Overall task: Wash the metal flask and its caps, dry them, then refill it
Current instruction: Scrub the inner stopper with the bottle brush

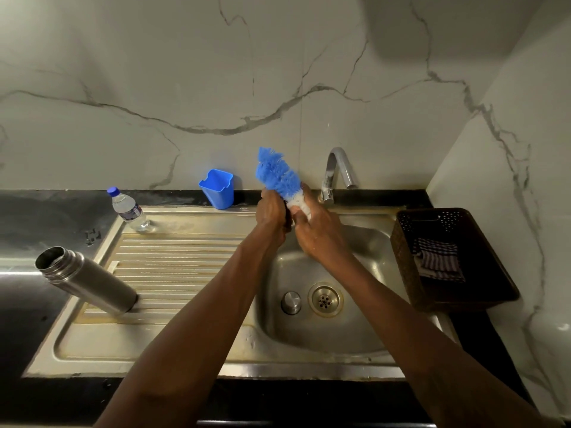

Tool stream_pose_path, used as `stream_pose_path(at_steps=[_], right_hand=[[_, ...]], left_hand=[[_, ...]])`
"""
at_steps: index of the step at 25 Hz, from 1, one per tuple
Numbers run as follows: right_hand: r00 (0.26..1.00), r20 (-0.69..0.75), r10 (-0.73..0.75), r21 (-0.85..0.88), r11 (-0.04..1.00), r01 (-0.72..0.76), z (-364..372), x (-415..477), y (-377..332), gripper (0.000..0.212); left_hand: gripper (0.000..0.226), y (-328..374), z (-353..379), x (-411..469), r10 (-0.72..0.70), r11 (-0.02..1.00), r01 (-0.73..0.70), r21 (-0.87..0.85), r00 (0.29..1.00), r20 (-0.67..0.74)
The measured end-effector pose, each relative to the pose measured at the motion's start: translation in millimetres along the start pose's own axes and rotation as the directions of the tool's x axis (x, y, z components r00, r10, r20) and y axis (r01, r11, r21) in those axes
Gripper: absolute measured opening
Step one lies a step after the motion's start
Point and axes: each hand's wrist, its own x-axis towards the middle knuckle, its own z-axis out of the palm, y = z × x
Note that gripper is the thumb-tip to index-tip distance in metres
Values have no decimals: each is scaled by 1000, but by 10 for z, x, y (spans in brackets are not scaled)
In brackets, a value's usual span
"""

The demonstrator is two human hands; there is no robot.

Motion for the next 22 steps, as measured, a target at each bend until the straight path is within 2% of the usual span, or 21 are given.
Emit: stream_pose_path(at_steps=[1,5,8,11,14,18,20,21,22], right_hand=[[1000,-6,19,-6,1000,-19,-21,95,-31,57],[1000,18,-21,-62,998,22,-171,313,-264,56],[998,37,-57,-60,996,59,-86,23,-60,56],[997,29,-75,-26,997,76,-50,-73,27,56],[1000,18,-18,-27,999,18,-130,218,-164,53],[999,30,26,90,995,-29,-120,177,-129,36],[995,14,98,162,982,-99,-29,121,-46,34],[990,6,143,196,970,-141,13,131,-16,36],[982,5,188,232,955,-184,33,152,-10,37]], left_hand=[[36,-26,20,-25,-23,997,26,-70,999,46],[34,55,82,-154,-49,992,59,-114,995,82],[49,236,-20,-222,-81,968,121,-221,980,181],[63,205,-156,-257,-185,978,206,-47,943,276],[53,242,-171,-240,-268,963,256,80,923,275],[54,376,-243,-186,-311,940,253,228,910,273],[45,308,-230,-164,-297,951,258,171,916,270],[42,271,-198,-173,-245,969,229,92,931,270],[41,221,-162,-173,-146,989,142,37,956,253]])
